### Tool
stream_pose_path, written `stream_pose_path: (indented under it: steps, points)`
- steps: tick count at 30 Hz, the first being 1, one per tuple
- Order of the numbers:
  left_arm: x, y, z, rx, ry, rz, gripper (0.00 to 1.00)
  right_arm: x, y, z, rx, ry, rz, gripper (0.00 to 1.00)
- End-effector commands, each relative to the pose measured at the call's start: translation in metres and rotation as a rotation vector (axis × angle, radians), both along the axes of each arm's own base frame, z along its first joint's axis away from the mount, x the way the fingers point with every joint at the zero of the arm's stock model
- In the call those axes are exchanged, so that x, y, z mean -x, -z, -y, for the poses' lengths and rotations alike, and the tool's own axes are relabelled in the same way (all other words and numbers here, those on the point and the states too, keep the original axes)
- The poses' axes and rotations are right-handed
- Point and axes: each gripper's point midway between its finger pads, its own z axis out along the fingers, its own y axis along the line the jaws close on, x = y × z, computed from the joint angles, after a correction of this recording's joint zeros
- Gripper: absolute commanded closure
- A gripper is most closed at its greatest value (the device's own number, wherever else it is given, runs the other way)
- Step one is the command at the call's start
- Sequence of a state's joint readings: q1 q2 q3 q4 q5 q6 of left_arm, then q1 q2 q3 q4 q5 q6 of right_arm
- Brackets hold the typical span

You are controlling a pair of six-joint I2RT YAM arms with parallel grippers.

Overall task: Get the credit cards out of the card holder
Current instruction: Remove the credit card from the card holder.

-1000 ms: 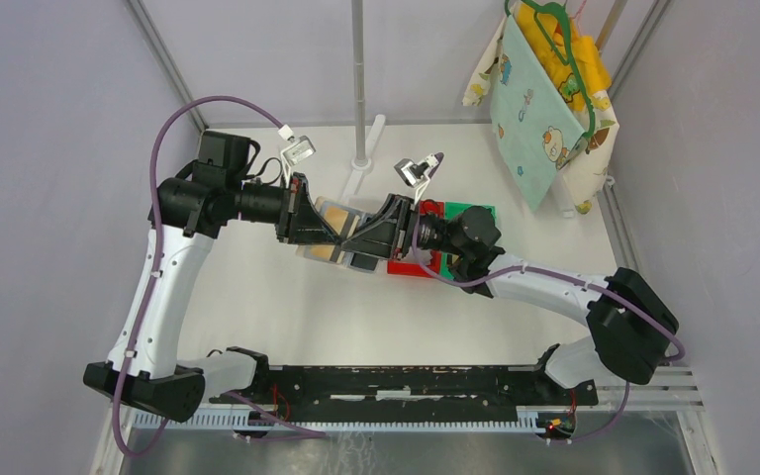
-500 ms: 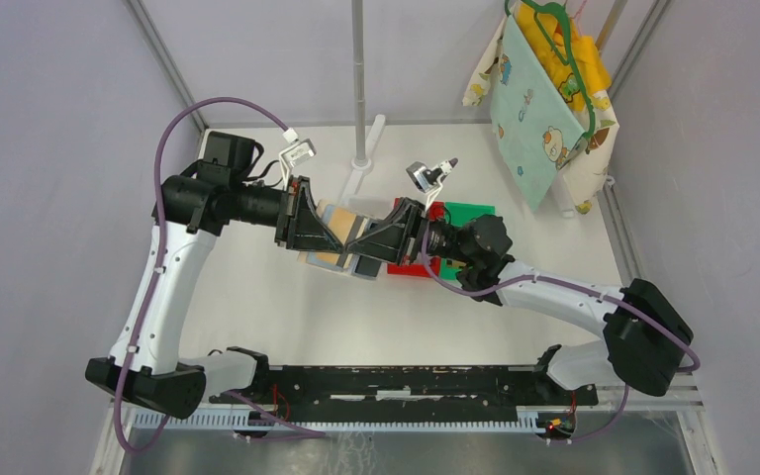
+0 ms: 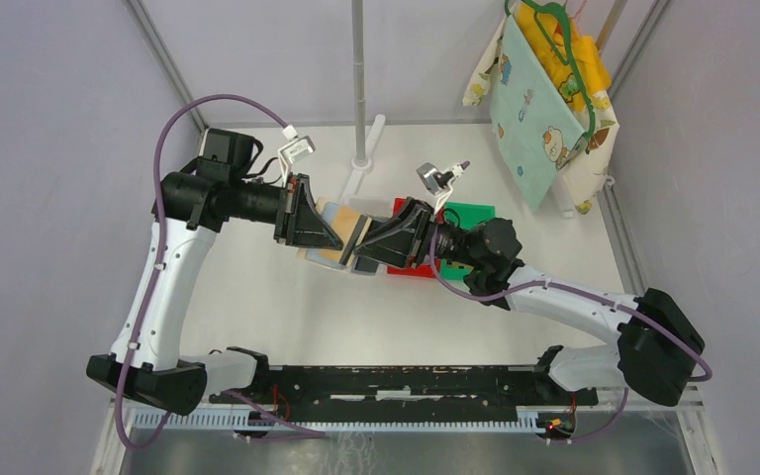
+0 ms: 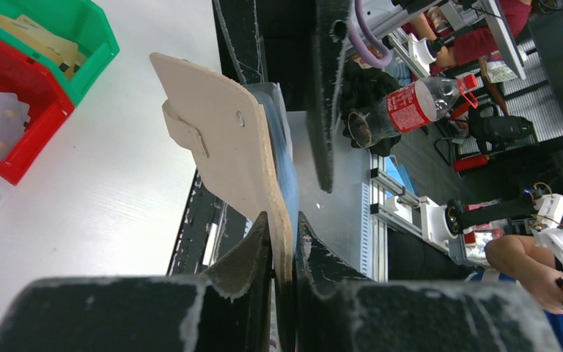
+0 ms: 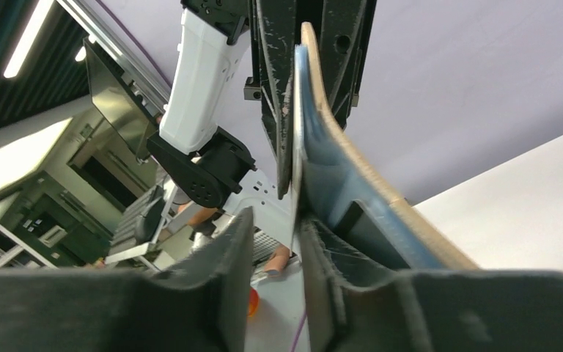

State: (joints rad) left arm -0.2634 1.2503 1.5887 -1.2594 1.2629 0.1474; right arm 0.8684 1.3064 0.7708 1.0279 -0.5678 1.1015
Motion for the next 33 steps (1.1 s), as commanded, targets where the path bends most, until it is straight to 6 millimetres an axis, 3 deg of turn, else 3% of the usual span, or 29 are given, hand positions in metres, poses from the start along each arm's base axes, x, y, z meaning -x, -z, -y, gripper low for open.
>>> stream_pose_path:
  steps: [1,3,5,11,14,23,30,31,32,33]
  points:
    - [0.011,-0.024,0.001,0.067,0.042,0.038,0.98,-0.003,-0.028,0.008,-0.063,0.044,0.056,0.57]
    - [0.011,-0.024,0.000,0.067,0.040,0.037,0.98,-0.004,-0.035,0.006,-0.078,0.038,0.052,0.55]
    - [0.011,-0.025,0.000,0.067,0.039,0.040,0.98,-0.005,-0.041,0.004,-0.093,0.031,0.048,0.59]
    - [0.012,-0.026,-0.001,0.064,0.033,0.046,0.98,-0.004,-0.045,0.003,-0.102,0.016,0.055,0.92]
    - [0.013,-0.027,-0.001,0.066,0.033,0.054,0.98,-0.003,-0.038,0.008,-0.087,0.030,0.052,1.00]
    - [0.009,-0.031,0.000,0.061,0.026,0.059,0.98,-0.001,-0.019,0.017,-0.045,0.053,0.051,1.00]
    - [0.008,-0.031,-0.001,0.057,0.017,0.053,0.97,0.000,-0.019,0.017,-0.047,0.052,0.055,1.00]
    - [0.008,-0.031,-0.001,0.058,0.017,0.052,0.97,-0.001,-0.020,0.017,-0.050,0.051,0.055,0.99]
    - [0.008,-0.031,0.000,0.059,0.018,0.050,0.98,0.000,-0.022,0.017,-0.055,0.049,0.055,0.90]
    - [0.008,-0.031,-0.001,0.059,0.018,0.051,0.98,0.000,-0.024,0.016,-0.061,0.046,0.055,0.73]
